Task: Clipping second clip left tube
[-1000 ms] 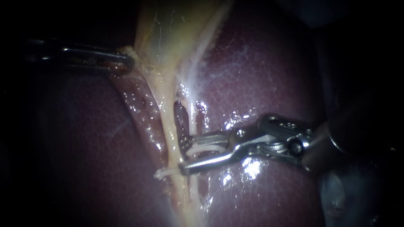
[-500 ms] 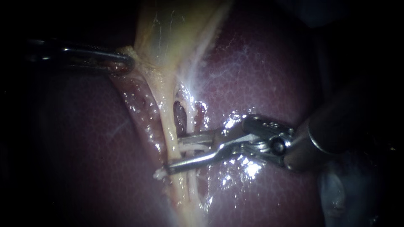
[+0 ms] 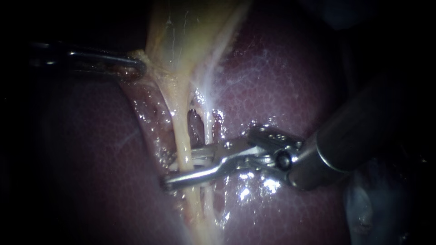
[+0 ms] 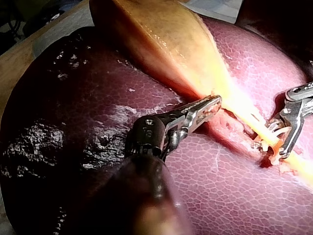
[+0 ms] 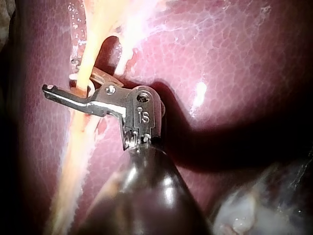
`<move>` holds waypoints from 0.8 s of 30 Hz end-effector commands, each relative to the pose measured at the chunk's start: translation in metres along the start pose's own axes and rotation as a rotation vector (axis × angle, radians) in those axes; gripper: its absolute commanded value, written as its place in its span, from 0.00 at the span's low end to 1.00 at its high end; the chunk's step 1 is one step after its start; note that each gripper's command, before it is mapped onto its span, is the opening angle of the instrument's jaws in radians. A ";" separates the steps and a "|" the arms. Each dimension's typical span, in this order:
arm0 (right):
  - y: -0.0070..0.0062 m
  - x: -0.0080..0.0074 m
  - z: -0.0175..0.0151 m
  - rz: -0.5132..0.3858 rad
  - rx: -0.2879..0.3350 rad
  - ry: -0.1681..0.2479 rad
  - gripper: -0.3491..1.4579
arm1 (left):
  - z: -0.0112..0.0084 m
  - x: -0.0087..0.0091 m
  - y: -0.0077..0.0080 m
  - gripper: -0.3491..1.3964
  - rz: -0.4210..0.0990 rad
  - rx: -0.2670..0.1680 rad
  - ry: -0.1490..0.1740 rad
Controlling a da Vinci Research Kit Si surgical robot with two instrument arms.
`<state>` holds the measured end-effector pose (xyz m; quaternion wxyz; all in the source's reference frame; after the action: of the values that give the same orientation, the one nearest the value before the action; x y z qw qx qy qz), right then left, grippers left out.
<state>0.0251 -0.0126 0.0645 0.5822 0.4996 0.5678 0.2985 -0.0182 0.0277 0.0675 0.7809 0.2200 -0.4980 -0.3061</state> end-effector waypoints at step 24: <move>-0.0054 0.0016 0.0012 0.023 0.136 -0.011 0.45 | 0.0000 0.0001 0.0001 0.00 0.000 0.000 0.000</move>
<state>0.0253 -0.0132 0.0588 0.5460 0.5466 0.5780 0.2627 -0.0182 0.0277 0.0677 0.7811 0.2199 -0.4978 -0.3060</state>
